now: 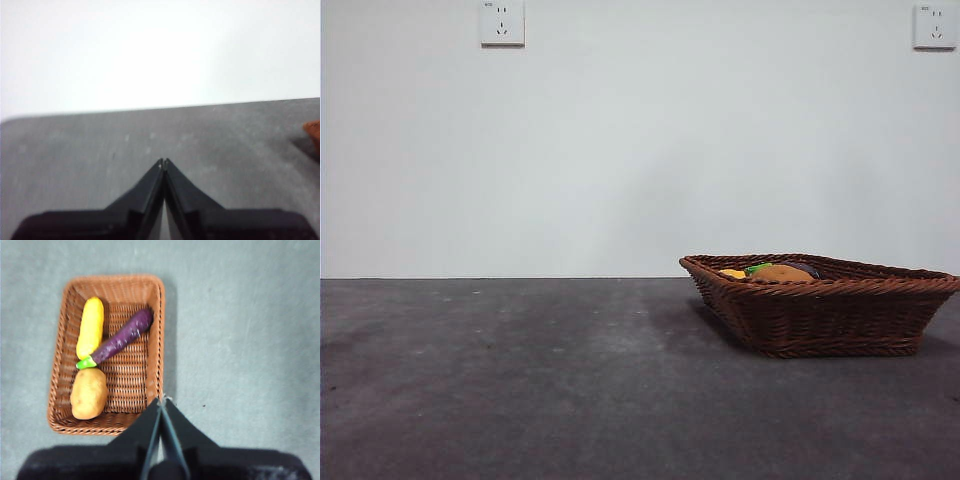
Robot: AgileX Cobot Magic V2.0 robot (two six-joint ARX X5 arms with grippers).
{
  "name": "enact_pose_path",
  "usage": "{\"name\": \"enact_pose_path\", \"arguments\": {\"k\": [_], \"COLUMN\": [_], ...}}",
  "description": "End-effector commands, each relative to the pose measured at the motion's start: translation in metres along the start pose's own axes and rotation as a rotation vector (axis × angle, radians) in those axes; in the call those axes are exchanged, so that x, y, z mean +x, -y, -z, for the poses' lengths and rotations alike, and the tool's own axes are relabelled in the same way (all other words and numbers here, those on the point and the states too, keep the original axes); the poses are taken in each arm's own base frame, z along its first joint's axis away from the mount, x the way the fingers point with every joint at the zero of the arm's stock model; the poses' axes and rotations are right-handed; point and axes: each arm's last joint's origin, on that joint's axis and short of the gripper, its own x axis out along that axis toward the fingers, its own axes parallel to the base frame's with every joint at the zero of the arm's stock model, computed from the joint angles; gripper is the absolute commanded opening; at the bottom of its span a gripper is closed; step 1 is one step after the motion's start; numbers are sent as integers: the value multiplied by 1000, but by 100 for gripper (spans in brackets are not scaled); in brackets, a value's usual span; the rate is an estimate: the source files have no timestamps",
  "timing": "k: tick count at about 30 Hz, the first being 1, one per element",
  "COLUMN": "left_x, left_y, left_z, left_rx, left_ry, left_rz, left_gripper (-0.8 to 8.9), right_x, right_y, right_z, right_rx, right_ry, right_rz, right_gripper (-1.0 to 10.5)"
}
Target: Help me put the vegetables on the table into the basket
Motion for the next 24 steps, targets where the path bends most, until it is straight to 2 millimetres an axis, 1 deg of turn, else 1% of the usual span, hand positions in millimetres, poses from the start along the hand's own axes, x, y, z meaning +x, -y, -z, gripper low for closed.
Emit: {"name": "enact_pose_path", "arguments": {"k": [1, 4, 7, 9, 14, 24], "left_x": [-9, -13, -15, -16, -21, -23], "left_y": [-2, -2, -3, -3, -5, -5], "left_z": [18, 36, 48, 52, 58, 58], "left_rx": [-64, -65, -67, -65, -61, -38], "left_ry": [-3, -29, -55, -94, -147, -133], "left_rz": [-15, -21, -23, -39, -119, -117], "left_gripper": [-1, -1, -1, -1, -1, -1], "right_x": [15, 26, 36, 39, 42, 43], "right_y": [2, 4, 5, 6, 7, 8], "right_z": [-2, -5, -7, -8, -12, -25], "right_rx": [1, 5, 8, 9, 5, -14], "right_ry": [-60, -90, -112, -121, -92, 47], "right_rz": [-5, -7, -9, -10, -8, 4], "right_gripper": [-11, -11, -11, -11, -11, -11]}}
